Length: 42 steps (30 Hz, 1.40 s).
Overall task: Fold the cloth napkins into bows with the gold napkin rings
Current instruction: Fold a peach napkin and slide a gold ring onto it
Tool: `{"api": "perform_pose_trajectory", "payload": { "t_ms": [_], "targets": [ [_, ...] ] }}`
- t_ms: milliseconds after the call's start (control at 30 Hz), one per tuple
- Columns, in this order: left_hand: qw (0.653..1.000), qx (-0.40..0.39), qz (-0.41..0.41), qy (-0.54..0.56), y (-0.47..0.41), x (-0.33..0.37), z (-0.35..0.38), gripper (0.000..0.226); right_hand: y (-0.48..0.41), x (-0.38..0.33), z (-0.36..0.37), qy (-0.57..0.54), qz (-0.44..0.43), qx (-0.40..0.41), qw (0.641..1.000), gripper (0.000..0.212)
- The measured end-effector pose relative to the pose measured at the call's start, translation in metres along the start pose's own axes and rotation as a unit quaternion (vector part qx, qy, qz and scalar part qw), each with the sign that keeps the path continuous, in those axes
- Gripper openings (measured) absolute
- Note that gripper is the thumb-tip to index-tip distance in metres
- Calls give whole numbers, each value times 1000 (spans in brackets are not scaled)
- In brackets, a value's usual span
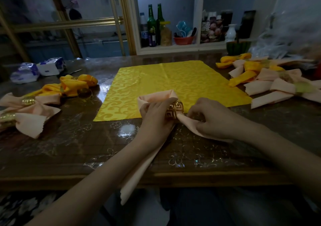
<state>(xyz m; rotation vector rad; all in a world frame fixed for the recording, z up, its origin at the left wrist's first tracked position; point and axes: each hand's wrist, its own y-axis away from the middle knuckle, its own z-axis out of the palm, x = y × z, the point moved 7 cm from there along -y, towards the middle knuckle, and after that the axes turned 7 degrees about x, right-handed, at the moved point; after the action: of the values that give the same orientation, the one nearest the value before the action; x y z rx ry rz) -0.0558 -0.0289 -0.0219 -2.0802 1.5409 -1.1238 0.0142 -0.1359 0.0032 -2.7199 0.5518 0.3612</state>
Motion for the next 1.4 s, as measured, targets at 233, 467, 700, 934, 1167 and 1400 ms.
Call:
{"api": "perform_pose_trajectory", "payload": {
  "t_ms": [233, 467, 700, 934, 1167, 1400],
  "targets": [
    [999, -27, -18, -3, 0, -2, 2, 55, -17, -9, 19, -149, -2, 69, 986, 24],
    [983, -18, -125, 135, -27, -9, -27, 22, -25, 2, 17, -117, 1, 101, 988, 25],
    [958, -191, -182, -109, -71, -33, 19, 52, -23, 0, 21, -65, 8, 142, 988, 24],
    [948, -236, -192, -93, -95, -38, 45, 31, -24, 14, 16, -93, 38, 175, 979, 24],
    [990, -42, -131, 41, -93, -54, 6, 21, -49, 5, 9, -208, 19, 144, 967, 29],
    [989, 10, -137, 57, -87, -83, -12, 27, -103, 17, 26, -195, 38, 119, 973, 26]
  ]
}}
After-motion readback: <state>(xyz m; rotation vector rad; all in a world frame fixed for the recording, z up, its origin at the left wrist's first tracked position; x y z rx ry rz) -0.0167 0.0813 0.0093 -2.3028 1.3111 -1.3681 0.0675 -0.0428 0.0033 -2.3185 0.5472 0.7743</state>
